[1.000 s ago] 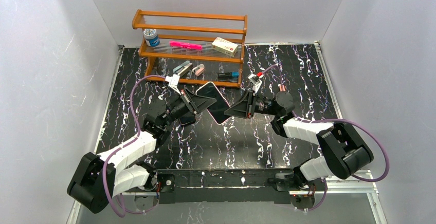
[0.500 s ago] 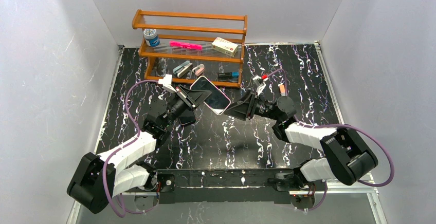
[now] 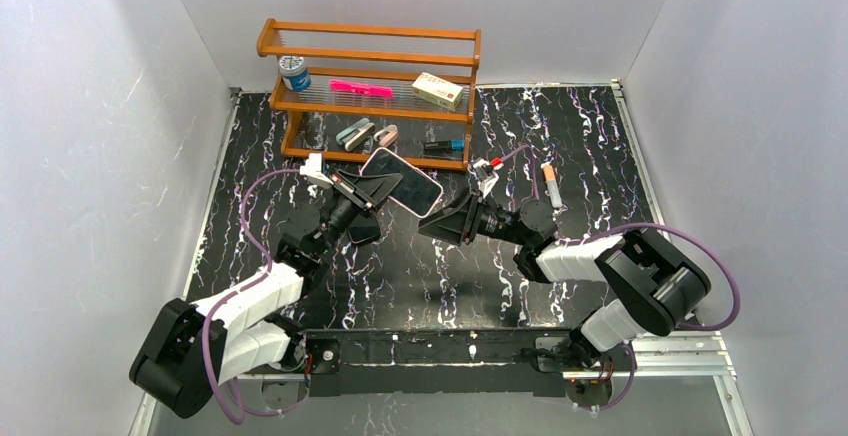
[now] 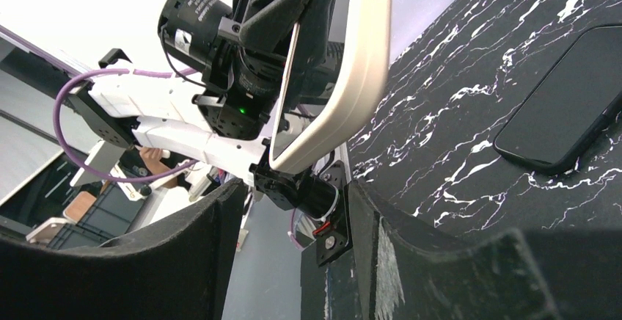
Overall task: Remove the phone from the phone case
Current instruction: Pick up the phone at the center of the board, then remove the phone case from the phone.
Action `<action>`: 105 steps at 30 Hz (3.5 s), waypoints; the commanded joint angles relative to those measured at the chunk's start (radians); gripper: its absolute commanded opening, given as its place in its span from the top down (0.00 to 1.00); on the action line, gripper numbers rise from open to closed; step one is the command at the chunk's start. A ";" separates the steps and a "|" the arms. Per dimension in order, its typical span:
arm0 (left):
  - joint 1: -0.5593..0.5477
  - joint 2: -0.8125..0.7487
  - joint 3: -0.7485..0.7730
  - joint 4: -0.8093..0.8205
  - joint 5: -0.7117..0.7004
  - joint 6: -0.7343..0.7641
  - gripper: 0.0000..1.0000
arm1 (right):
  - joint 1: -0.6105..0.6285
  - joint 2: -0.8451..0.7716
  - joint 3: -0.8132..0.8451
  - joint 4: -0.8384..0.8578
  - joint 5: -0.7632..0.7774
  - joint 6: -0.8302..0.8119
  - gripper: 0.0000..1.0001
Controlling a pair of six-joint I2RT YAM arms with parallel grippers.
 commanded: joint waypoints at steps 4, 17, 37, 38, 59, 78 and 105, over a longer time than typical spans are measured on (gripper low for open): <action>-0.002 -0.058 -0.023 0.110 -0.055 -0.039 1.00 | 0.018 0.026 0.057 0.176 0.062 0.013 0.42; -0.006 -0.045 -0.032 0.112 -0.061 -0.080 1.00 | 0.024 0.024 0.089 0.120 0.044 -0.090 0.76; -0.006 0.026 0.029 0.043 0.075 -0.189 1.00 | 0.024 -0.162 0.179 -0.373 -0.084 -0.762 0.99; -0.006 0.023 0.034 0.033 0.080 -0.186 1.00 | 0.024 -0.169 0.190 -0.398 -0.077 -0.797 0.99; 0.078 -0.060 0.344 -0.635 0.259 0.453 1.00 | -0.019 -0.284 0.200 -0.861 -0.179 -0.960 0.43; 0.078 -0.026 0.559 -0.766 0.680 0.765 1.00 | -0.050 -0.229 0.372 -0.991 -0.345 -1.029 0.30; 0.079 -0.011 0.577 -0.773 0.756 0.841 1.00 | -0.051 -0.163 0.491 -1.162 -0.491 -1.143 0.54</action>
